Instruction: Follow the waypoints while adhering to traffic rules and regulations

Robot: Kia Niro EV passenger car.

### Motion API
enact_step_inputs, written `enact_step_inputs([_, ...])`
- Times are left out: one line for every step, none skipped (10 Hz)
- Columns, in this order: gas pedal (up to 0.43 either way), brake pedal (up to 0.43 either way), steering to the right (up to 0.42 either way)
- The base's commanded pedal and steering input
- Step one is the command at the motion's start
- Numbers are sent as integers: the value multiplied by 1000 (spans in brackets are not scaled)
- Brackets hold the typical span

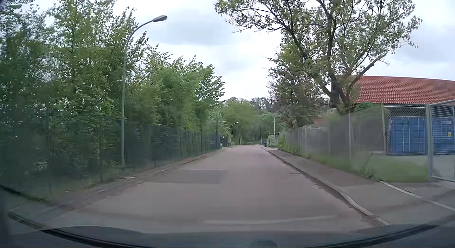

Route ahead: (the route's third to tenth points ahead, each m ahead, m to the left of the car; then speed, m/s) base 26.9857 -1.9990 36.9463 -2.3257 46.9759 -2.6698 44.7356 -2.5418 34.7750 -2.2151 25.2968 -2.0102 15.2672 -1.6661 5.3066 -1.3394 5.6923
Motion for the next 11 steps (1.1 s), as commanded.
enact_step_inputs([197, 0, 3])
enact_step_inputs([197, 0, 9])
enact_step_inputs([197, 0, 14])
enact_step_inputs([197, 0, 16])
enact_step_inputs([197, 0, 16])
enact_step_inputs([197, 0, 16])
enact_step_inputs([197, 0, 16])
enact_step_inputs([197, 0, 17])
enact_step_inputs([197, 0, 18])
enact_step_inputs([197, 0, 18])
enact_step_inputs([197, 0, 18])
